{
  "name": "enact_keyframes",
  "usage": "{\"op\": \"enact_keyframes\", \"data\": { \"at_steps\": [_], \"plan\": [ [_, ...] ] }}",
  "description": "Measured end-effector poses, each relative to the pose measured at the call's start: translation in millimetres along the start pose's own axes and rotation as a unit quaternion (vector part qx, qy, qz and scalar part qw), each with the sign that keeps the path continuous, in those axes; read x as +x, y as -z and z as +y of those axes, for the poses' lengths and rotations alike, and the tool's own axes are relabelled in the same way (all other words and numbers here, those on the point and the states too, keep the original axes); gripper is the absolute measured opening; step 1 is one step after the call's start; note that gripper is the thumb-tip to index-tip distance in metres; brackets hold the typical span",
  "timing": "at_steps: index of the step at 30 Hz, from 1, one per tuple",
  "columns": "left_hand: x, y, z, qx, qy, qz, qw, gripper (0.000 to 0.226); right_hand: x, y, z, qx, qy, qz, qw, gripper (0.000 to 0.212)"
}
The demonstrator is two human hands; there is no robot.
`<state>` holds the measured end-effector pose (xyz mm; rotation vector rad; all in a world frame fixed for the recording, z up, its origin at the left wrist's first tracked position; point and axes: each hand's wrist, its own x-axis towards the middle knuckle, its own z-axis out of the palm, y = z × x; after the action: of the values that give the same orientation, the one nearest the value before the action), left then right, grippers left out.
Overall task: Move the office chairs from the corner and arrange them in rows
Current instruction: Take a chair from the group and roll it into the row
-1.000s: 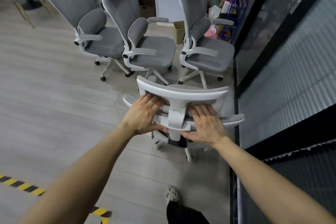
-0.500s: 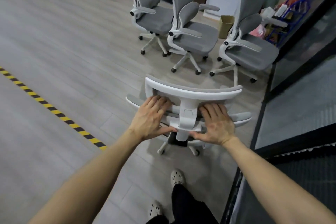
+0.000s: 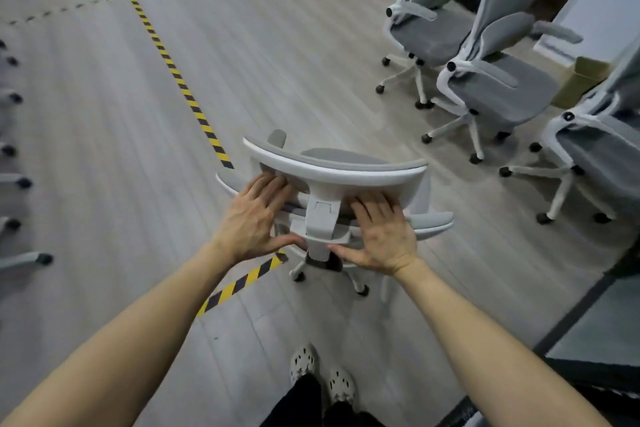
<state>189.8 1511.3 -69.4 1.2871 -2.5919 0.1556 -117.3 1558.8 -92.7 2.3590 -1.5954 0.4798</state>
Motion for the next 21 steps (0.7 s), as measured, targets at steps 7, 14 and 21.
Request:
{"op": "enact_keyframes", "data": {
  "at_steps": [7, 14, 21],
  "plan": [
    [-82.3, 12.8, -34.6, 0.083, 0.128, -0.044, 0.987, 0.105, 28.1, -18.5, -56.6, 0.091, 0.097, 0.026, 0.991, 0.085],
    [-165.6, 20.7, -53.6, 0.082, 0.247, -0.038, 0.965, 0.098, 73.8, -42.6, -124.7, 0.149, 0.180, 0.038, 0.972, 0.087],
    [-218.8, 17.2, -108.3, 0.059, 0.315, -0.014, 0.947, 0.099, 129.9, -60.1, -189.1, 0.183, 0.243, 0.076, 0.950, 0.085]
  ]
}}
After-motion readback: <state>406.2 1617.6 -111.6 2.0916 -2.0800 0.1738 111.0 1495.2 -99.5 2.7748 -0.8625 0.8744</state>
